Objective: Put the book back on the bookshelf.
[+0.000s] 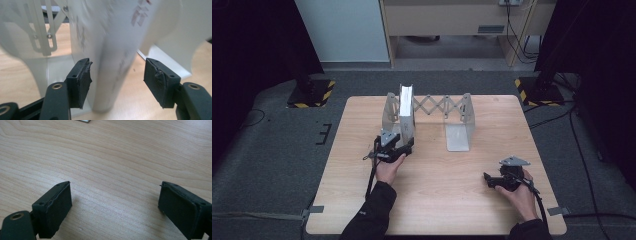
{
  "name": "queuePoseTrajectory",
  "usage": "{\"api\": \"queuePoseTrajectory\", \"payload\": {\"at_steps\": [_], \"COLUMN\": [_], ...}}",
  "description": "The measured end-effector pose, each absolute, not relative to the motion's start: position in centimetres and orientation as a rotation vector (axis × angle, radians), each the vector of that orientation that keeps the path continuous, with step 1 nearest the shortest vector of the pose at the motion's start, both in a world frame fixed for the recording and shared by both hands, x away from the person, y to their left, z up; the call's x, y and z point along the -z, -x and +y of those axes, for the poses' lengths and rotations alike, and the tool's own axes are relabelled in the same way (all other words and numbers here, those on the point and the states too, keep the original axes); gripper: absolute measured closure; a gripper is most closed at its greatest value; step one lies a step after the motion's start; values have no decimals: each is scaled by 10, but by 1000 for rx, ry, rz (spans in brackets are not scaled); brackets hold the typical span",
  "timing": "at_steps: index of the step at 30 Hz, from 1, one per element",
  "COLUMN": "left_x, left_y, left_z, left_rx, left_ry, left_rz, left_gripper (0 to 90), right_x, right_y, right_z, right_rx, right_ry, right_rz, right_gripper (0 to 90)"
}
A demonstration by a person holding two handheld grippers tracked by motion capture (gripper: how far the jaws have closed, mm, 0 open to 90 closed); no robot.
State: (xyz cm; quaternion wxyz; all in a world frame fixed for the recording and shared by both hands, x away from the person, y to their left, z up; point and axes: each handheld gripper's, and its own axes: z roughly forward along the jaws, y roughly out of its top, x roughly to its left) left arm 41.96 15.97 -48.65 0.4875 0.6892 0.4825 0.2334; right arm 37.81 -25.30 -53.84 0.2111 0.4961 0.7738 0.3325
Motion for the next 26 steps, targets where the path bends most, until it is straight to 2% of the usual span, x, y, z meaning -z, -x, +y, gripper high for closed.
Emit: {"api": "queuePoseTrajectory", "payload": {"at_steps": [6, 14, 19, 26], "left_x": [500, 513, 517, 522], "left_y": [-389, -369, -358, -354], "left_z": [179, 199, 213, 238], "left_rx": [-465, -442, -499, -542], "left_ry": [-1769, -1855, -1934, -1964], "left_rz": [1166, 1203, 1218, 1279], "left_gripper": [303, 259, 223, 192], "right_x": [538, 538, 538, 538], "right_y": [-378, -378, -378, -376], "right_z": [-253, -253, -253, -252], "right_rx": [-924, -923, -922, -921], "right_ry": [-1379, -1379, -1382, -1394], "right_rz": [2151, 2149, 2150, 2135], "right_gripper": [117, 117, 117, 120]}}
